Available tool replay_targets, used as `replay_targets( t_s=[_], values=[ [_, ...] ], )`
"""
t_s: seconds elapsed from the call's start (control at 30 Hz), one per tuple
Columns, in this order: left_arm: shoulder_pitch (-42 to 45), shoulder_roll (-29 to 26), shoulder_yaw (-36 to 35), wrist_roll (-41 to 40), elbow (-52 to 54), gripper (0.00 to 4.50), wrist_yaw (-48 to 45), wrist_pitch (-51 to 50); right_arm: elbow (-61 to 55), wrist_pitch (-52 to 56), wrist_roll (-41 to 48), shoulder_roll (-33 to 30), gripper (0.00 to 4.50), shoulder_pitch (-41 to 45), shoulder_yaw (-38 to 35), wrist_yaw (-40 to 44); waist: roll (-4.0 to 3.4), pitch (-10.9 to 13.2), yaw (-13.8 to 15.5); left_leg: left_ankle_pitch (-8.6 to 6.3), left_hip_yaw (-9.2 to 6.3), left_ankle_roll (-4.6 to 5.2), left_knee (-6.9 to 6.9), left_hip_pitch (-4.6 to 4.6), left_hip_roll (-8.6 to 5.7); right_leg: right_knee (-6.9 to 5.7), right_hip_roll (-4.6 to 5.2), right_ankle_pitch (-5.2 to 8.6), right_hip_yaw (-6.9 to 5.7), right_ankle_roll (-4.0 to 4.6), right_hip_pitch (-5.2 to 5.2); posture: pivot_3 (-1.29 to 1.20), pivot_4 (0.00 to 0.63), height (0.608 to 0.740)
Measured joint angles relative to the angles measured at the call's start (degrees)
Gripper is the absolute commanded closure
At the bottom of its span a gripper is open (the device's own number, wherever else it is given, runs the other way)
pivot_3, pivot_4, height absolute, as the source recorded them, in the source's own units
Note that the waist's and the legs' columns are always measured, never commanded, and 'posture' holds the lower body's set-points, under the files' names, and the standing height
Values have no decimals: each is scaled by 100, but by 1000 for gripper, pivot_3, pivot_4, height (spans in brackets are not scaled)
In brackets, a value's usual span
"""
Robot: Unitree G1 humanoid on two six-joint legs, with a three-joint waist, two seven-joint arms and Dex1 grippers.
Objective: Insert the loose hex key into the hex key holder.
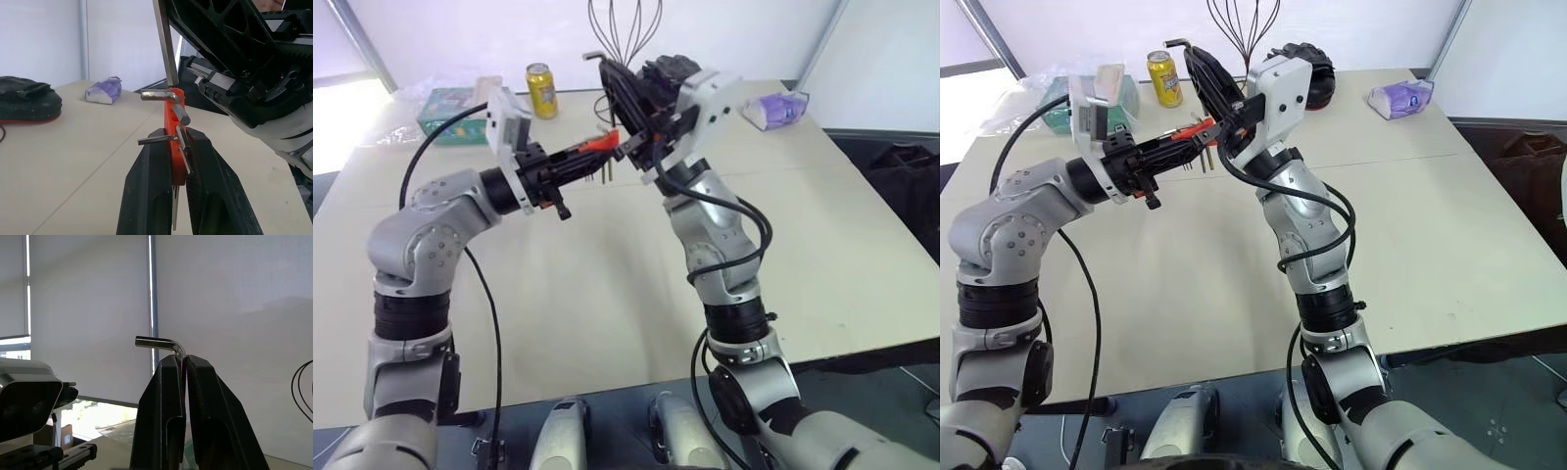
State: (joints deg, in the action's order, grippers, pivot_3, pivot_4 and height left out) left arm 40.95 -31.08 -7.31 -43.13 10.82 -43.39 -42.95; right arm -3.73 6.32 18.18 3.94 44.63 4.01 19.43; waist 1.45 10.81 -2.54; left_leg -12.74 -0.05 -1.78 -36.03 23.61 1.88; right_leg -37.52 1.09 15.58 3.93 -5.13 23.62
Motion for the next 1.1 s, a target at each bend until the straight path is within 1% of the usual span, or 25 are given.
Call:
replay_targets(
  t_s=[0.4, 1.1],
  values=[
    [80, 196, -42, -81, -126, 4500, 130, -32, -1, -6, -1, -11, 4404, -17, 14, -22, 0, 0, 0, 0, -2, 0, 0, 0, -1, 0, 1, 0, 0, 0, 0, 0, 150, 740],
    [84, 193, -30, -136, -117, 4500, 172, -49, 85, -199, -119, -43, 4404, -38, -2, -55, 0, 0, -1, 0, -4, 0, 1, 0, -1, 1, 1, 0, 0, 0, 0, 0, 150, 740]
  ],
)
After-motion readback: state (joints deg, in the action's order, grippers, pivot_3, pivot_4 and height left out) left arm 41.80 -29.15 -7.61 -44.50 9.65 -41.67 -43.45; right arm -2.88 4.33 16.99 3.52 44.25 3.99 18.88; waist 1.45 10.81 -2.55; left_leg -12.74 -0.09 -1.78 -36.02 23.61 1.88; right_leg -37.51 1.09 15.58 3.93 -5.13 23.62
